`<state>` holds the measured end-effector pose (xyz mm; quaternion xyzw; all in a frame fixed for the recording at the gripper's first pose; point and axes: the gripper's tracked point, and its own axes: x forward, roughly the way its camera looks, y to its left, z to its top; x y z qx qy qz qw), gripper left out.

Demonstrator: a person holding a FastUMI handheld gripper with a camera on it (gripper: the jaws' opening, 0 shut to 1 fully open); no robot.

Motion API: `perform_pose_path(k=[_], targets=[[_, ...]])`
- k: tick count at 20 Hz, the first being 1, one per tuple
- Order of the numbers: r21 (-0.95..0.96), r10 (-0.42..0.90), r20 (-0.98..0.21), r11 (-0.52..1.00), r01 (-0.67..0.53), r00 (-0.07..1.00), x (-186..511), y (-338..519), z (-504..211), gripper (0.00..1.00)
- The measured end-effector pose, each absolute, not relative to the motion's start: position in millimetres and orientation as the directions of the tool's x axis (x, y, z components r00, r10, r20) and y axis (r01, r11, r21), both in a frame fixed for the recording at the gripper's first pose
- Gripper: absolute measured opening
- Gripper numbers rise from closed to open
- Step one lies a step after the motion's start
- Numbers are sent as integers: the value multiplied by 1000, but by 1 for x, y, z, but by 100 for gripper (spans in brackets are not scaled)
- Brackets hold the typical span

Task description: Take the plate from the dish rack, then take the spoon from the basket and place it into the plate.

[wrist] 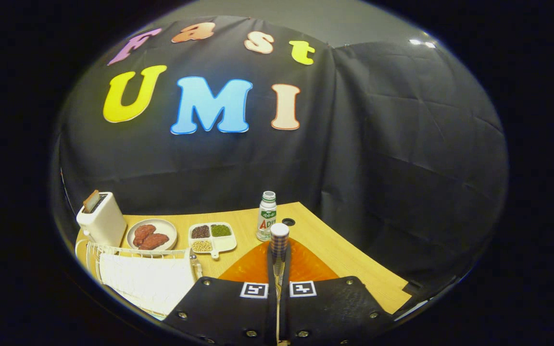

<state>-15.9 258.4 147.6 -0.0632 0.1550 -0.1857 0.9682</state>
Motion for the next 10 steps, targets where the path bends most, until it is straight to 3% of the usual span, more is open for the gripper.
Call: perform_pose_path(k=[10], targets=[[-181, -48, -330, 983, -13, 943, -89, 431, 121, 2]])
